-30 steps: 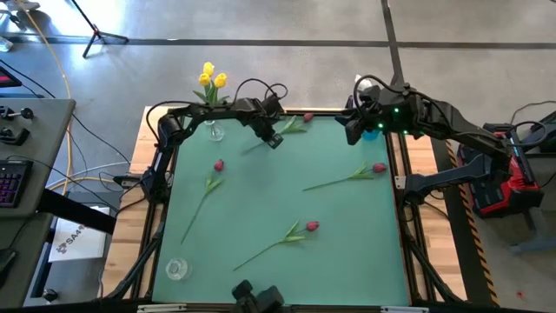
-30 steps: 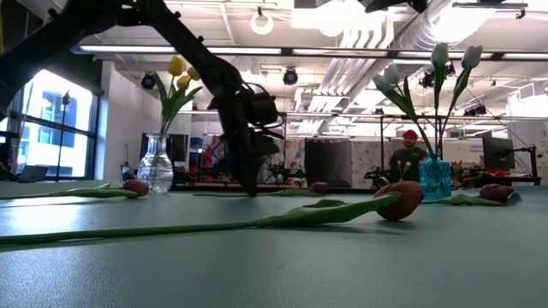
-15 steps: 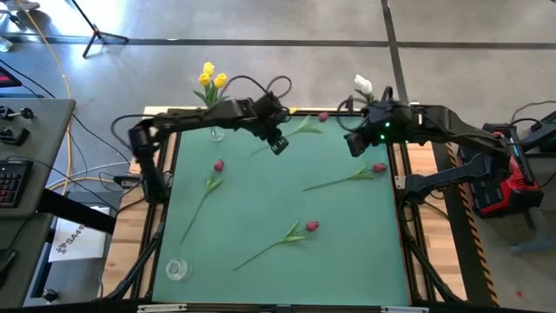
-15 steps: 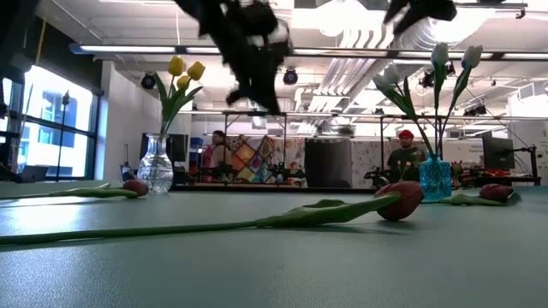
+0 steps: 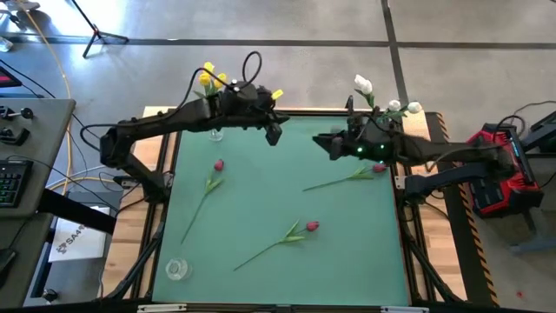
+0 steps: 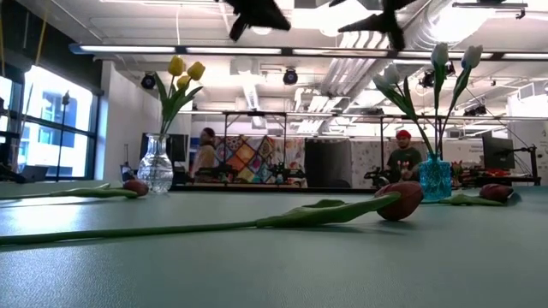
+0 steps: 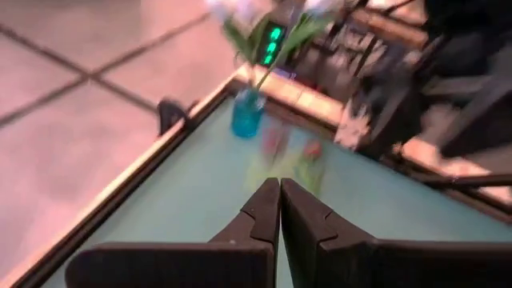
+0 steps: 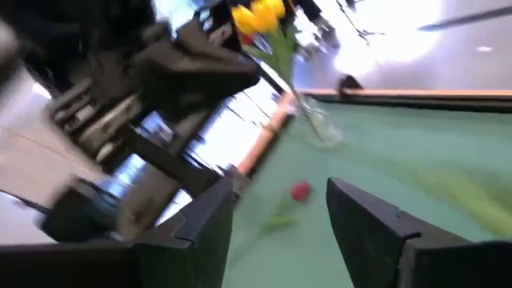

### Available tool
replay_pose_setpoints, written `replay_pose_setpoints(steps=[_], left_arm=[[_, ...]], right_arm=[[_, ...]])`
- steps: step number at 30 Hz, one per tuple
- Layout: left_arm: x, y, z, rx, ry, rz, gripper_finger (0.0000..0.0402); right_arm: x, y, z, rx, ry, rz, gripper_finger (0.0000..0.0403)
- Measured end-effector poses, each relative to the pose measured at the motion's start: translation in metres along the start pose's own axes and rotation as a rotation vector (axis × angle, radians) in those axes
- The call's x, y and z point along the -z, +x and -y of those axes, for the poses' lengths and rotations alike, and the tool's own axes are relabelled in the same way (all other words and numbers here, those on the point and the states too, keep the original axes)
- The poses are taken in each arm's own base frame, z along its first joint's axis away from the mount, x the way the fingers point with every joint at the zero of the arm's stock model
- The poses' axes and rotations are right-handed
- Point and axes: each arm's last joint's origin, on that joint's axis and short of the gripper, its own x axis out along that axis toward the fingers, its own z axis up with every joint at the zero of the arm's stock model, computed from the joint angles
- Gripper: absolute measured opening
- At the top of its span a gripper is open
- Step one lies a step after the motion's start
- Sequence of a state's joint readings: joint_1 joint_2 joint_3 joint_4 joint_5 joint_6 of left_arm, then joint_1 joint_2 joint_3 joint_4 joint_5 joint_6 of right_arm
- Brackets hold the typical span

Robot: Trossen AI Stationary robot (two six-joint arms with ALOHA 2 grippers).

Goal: Sort flowers into vase by color
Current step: Put the top red flower into the blue vase, then put the top red flower into the bottom transparent vase

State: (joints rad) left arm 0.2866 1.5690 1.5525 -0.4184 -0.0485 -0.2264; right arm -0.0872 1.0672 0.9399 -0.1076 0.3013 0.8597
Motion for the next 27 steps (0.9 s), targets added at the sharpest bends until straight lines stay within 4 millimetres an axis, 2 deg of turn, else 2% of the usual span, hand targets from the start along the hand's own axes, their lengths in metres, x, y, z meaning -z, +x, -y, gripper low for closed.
replay_pose_setpoints(steps=[6,10,14,19,27], left_arm=[[0.003,0.0,0.015,0.028,0.01,0.003,0.0],[0.01,-0.002,0.016,-0.006,0.029,-0.065,0.0],[0.031,0.011,0.011,-0.034,0.088,-0.204,0.0003],[0.083,0.051,0.006,-0.041,0.185,-0.432,0.0048],[0.145,0.139,-0.003,-0.025,0.235,-0.599,0.0154]], right_arm=[[0.021,0.012,0.019,-0.063,0.121,0.057,0.0201],[0.031,0.012,0.029,-0.023,0.109,-0.03,0.0199],[0.042,0.01,0.042,0.099,0.076,-0.151,0.0195],[0.047,0.009,0.047,0.149,0.065,-0.208,0.0188],[0.047,0.009,0.046,0.137,0.072,-0.239,0.0183]])
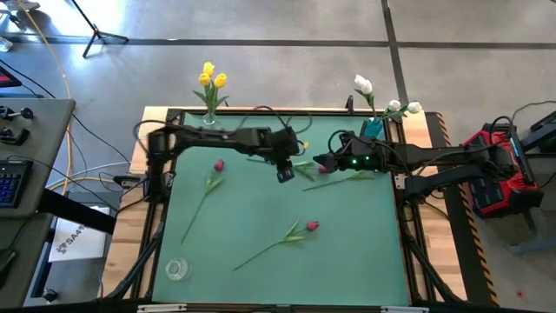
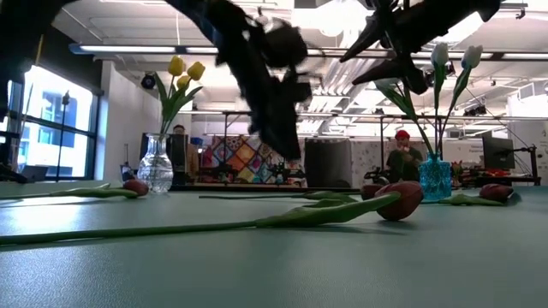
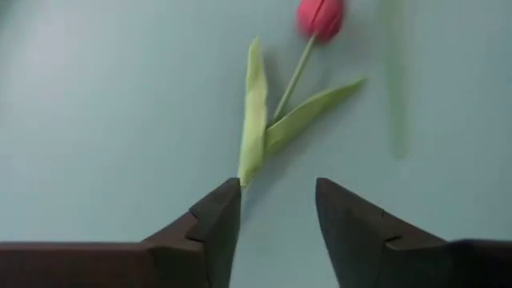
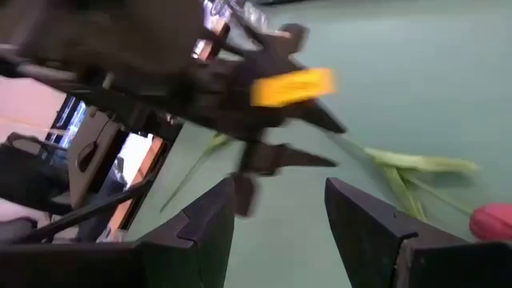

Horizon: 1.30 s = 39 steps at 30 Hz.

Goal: Sort flowers into vase by color
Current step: Put the top red flower into the bottom transparent vase

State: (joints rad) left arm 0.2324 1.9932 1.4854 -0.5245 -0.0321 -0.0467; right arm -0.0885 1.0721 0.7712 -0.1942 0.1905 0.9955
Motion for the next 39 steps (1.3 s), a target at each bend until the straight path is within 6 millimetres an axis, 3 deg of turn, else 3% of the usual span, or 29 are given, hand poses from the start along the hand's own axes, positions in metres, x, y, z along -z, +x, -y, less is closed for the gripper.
replay_pose_setpoints(steps=[3,8,15,22,24,32,39], left_arm=[[0.007,0.028,-0.003,-0.007,0.017,-0.071,0.0166],[0.021,0.057,-0.009,-0.011,0.003,-0.164,0.0161],[0.026,0.07,-0.014,-0.033,-0.054,-0.191,0.0121],[0.027,0.07,-0.015,-0.024,-0.078,-0.202,0.003],[0.027,0.067,-0.014,0.007,-0.11,-0.203,0.0008],[0.017,0.042,-0.02,0.044,-0.354,-0.159,0.0003],[-0.005,-0.01,-0.021,0.067,-0.408,-0.002,0.0001]], right_arm=[[0.004,-0.001,-0.001,0.001,0.007,-0.029,0.0183],[0.014,-0.003,0.0,0.036,-0.006,-0.073,0.0183],[0.017,-0.003,0.002,0.075,-0.012,-0.067,0.0183],[0.016,-0.003,0.001,0.076,-0.017,-0.065,0.0183],[0.016,-0.003,0.001,0.078,-0.019,-0.061,0.0183],[0.016,-0.004,0.002,0.08,-0.024,-0.063,0.0183],[0.019,-0.004,0.004,0.105,-0.067,-0.087,0.0183]])
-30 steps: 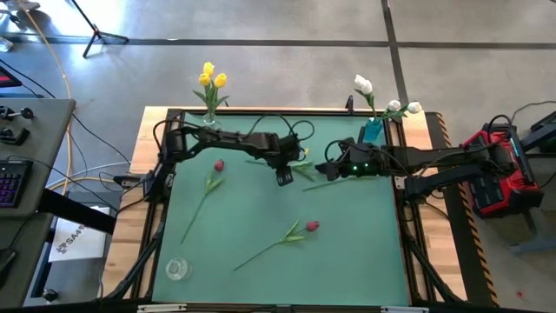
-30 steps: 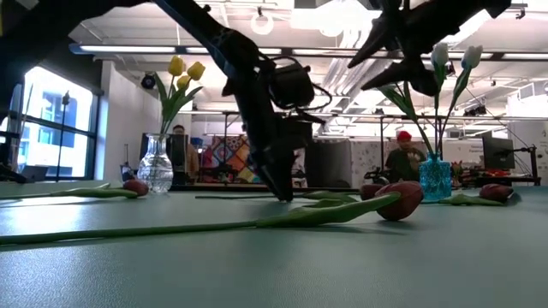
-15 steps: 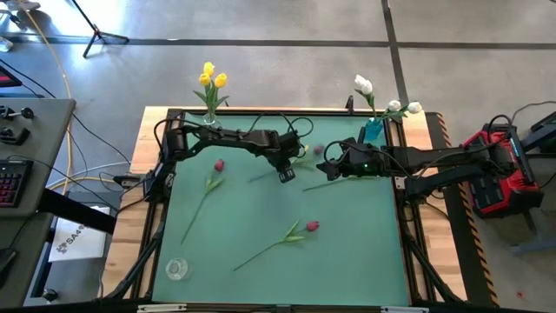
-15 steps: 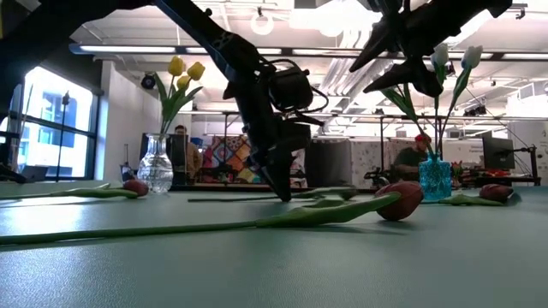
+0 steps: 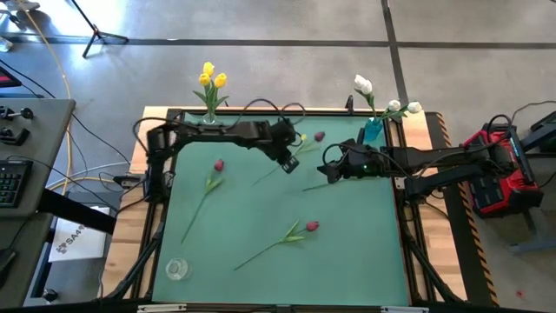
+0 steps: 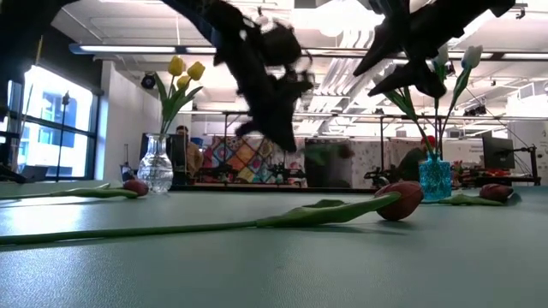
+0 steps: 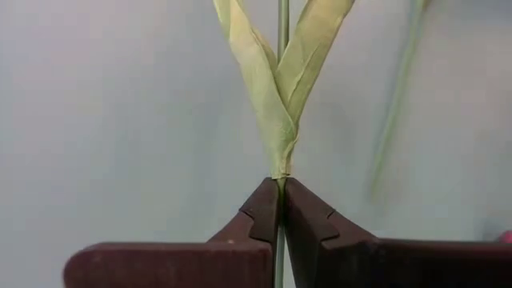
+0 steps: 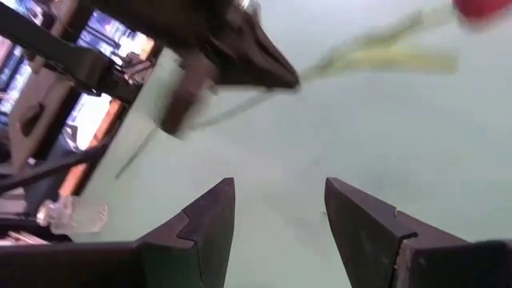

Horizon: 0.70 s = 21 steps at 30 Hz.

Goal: Sort flowers into vase by color
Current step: Put the top red flower into the bottom transparent vase

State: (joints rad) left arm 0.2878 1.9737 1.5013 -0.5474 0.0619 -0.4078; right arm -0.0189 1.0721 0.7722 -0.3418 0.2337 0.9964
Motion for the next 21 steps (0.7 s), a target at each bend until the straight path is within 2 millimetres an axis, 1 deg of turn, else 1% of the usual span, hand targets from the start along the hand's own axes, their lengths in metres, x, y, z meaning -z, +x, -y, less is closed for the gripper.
replay_pose_setpoints(steps=[5,8,13,16,21], left_arm=[[-0.014,-0.055,0.008,0.002,-0.013,0.186,0.0001],[-0.017,-0.089,0.016,0.01,0.012,0.286,0.0],[-0.009,-0.147,0.041,0.04,0.118,0.458,0.0],[-0.003,-0.177,0.053,0.043,0.155,0.568,0.0],[0.006,-0.224,0.064,0.033,0.181,0.752,0.0]], right_arm=[[0.0,0.0,0.002,0.019,-0.064,-0.007,0.0183],[-0.001,0.001,0.004,0.027,-0.119,-0.004,0.0183],[-0.009,0.003,0.01,0.103,-0.218,0.061,0.0183],[-0.016,0.004,0.014,0.123,-0.208,0.088,0.0183],[-0.022,0.005,0.016,0.111,-0.193,0.106,0.0183]])
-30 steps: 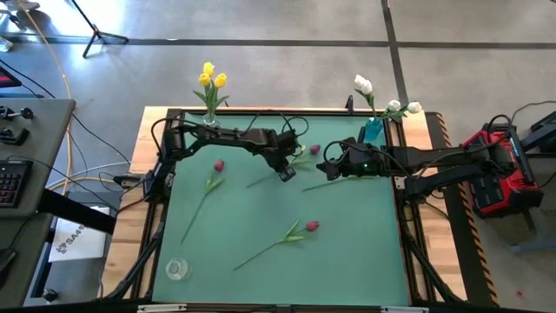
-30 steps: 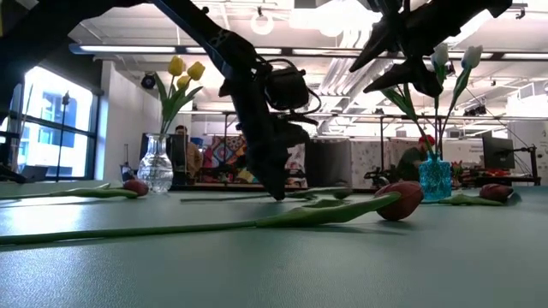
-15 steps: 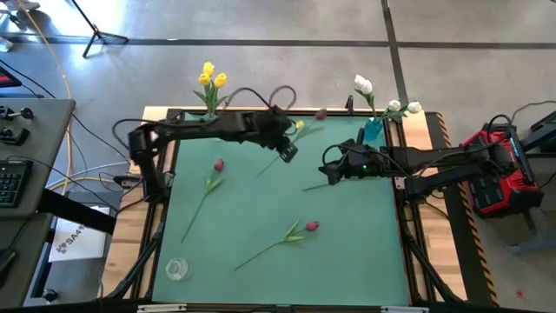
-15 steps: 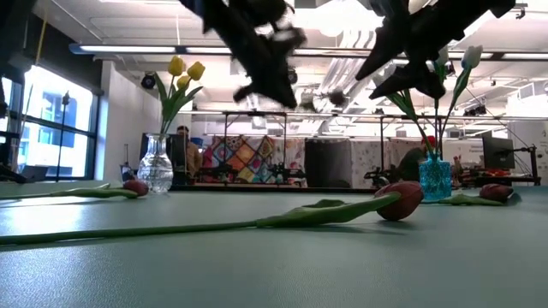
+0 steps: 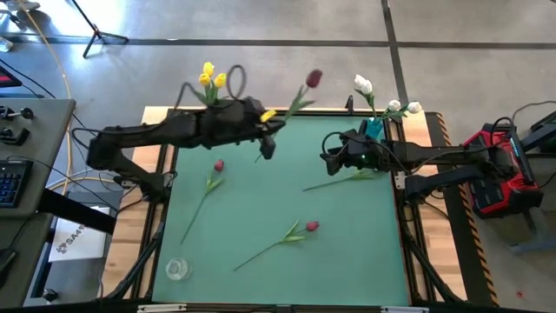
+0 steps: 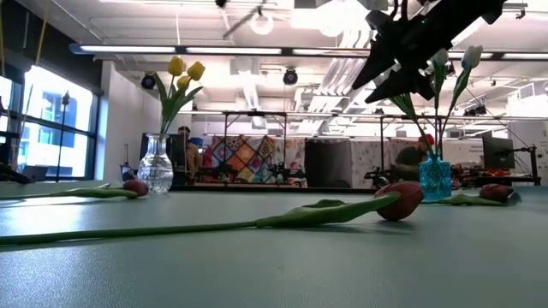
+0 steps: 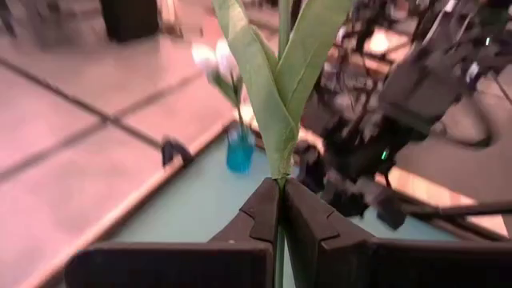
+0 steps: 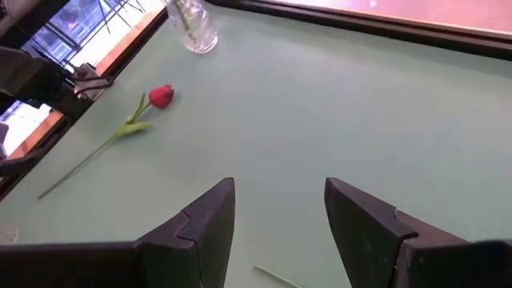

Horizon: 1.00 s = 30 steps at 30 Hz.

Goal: Sort flowers into vase by color
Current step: Put the top red flower into the bottom transparent vase

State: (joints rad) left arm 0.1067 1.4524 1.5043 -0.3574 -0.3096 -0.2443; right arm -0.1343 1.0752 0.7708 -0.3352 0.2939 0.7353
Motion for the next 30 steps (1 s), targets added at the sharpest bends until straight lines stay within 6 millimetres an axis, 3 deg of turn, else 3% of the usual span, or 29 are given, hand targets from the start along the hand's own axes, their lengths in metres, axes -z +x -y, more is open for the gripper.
replay_pose_setpoints(steps=[6,9,14,19,25,30], left_arm=[[-0.012,-0.049,0.013,-0.029,0.094,0.082,0.0],[-0.003,-0.074,0.02,-0.039,0.122,0.07,0.0],[0.044,-0.118,0.023,-0.006,0.074,0.091,0.0],[0.096,-0.154,0.007,0.073,0.002,0.153,0.0],[0.142,-0.172,-0.02,0.111,-0.052,0.217,0.0],[0.178,-0.176,-0.038,0.127,-0.072,0.258,0.0]], right_arm=[[-0.003,0.001,0.002,0.032,0.032,0.039,0.0183],[-0.003,0.001,0.002,0.033,0.11,0.044,0.0183],[0.004,-0.003,-0.006,0.022,0.224,0.055,0.0183],[0.018,-0.012,-0.021,0.029,0.318,0.123,0.0183],[0.032,-0.015,-0.038,0.004,0.403,0.201,0.0183],[0.042,-0.001,-0.053,-0.03,0.424,0.235,0.0183]])
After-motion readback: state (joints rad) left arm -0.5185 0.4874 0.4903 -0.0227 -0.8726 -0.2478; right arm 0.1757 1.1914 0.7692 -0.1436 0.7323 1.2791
